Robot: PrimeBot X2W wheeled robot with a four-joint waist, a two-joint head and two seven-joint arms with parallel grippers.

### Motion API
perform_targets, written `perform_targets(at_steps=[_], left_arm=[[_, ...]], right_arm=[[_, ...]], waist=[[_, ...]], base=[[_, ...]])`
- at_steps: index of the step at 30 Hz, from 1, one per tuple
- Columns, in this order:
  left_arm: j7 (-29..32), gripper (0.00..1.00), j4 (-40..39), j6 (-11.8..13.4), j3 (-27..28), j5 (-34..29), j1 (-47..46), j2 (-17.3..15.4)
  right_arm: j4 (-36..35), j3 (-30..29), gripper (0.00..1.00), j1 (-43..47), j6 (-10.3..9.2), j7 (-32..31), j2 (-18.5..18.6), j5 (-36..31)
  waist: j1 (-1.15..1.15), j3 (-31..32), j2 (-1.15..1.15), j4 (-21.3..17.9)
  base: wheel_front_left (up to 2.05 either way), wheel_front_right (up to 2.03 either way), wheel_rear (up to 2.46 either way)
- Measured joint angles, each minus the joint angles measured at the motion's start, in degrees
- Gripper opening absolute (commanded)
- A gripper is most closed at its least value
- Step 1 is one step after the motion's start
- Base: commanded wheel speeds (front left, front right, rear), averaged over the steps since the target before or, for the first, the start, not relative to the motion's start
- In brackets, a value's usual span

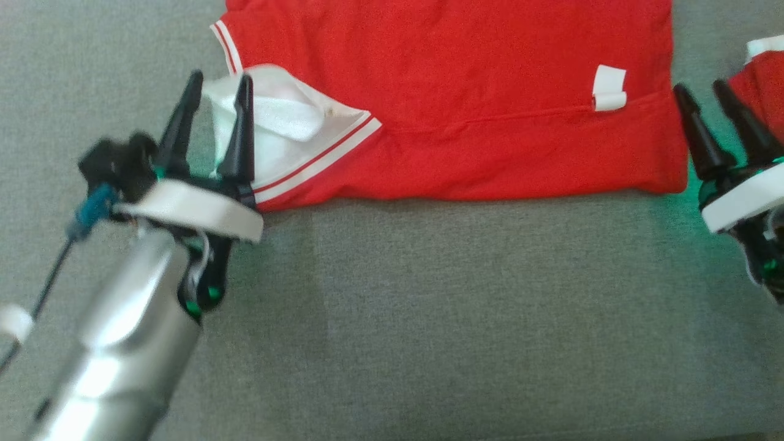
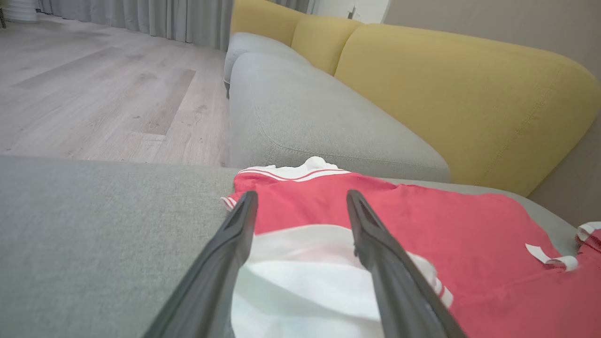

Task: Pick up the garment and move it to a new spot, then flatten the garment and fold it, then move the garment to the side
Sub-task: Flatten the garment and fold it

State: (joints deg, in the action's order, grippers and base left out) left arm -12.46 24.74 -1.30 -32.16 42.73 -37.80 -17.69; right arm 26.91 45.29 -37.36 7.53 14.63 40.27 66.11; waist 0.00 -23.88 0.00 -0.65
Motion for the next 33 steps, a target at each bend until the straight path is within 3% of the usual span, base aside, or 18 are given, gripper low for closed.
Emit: perform_targets(at_steps=[5,12,17,25,26,27,28,33], left_arm=[[-1.3,1.0,-3.7,2.7,0.3,-0.5,9.0,-0.1],[-1.8,1.0,-6.2,7.2,1.2,-0.5,21.4,-0.4],[-1.8,1.0,-3.6,6.8,3.2,-0.5,20.2,-0.2],[0.7,1.0,1.1,6.3,2.9,-0.4,17.2,0.0],[1.3,0.49,1.3,5.9,2.7,-0.3,16.9,-0.1],[1.7,0.06,1.4,5.3,2.5,-0.3,16.6,-0.2],[1.8,0.0,1.4,4.7,2.5,-0.3,16.5,-0.2],[1.8,0.0,1.1,4.3,2.2,-0.4,16.2,-0.4]], right_arm=[[-1.2,-8.0,1.0,1.6,0.01,0.0,-2.0,-4.8],[-6.1,-17.2,1.0,10.7,0.0,0.0,-5.5,-11.3],[-8.6,-19.8,1.0,14.5,0.0,0.0,-7.6,-13.4],[-7.2,-19.4,1.0,15.7,0.0,-0.6,-9.3,-13.9],[-6.4,-19.3,1.0,15.6,0.01,-1.2,-9.7,-14.2],[-5.5,-19.3,1.0,15.6,0.0,-1.8,-10.0,-14.4],[-4.3,-19.4,1.0,15.6,0.0,-2.4,-10.5,-14.7],[1.0,-19.7,1.0,14.6,0.01,-6.3,-13.9,-16.5]], waist=[[0.0,2.0,0.0,-0.7],[-0.01,3.4,0.0,-1.9],[0.0,3.4,0.0,-2.2],[-0.01,3.3,0.0,-2.8],[-0.01,3.3,0.0,-2.9],[0.0,3.4,0.0,-3.0],[0.0,3.4,0.0,-3.0],[0.0,3.8,0.0,-2.5]], base=[[0.0,0.0,0.0],[0.0,0.0,0.0],[0.0,0.0,0.0],[0.0,0.0,0.0],[0.0,0.0,0.0],[0.0,0.0,0.0],[0.0,0.0,0.0],[0.0,0.0,0.0]])
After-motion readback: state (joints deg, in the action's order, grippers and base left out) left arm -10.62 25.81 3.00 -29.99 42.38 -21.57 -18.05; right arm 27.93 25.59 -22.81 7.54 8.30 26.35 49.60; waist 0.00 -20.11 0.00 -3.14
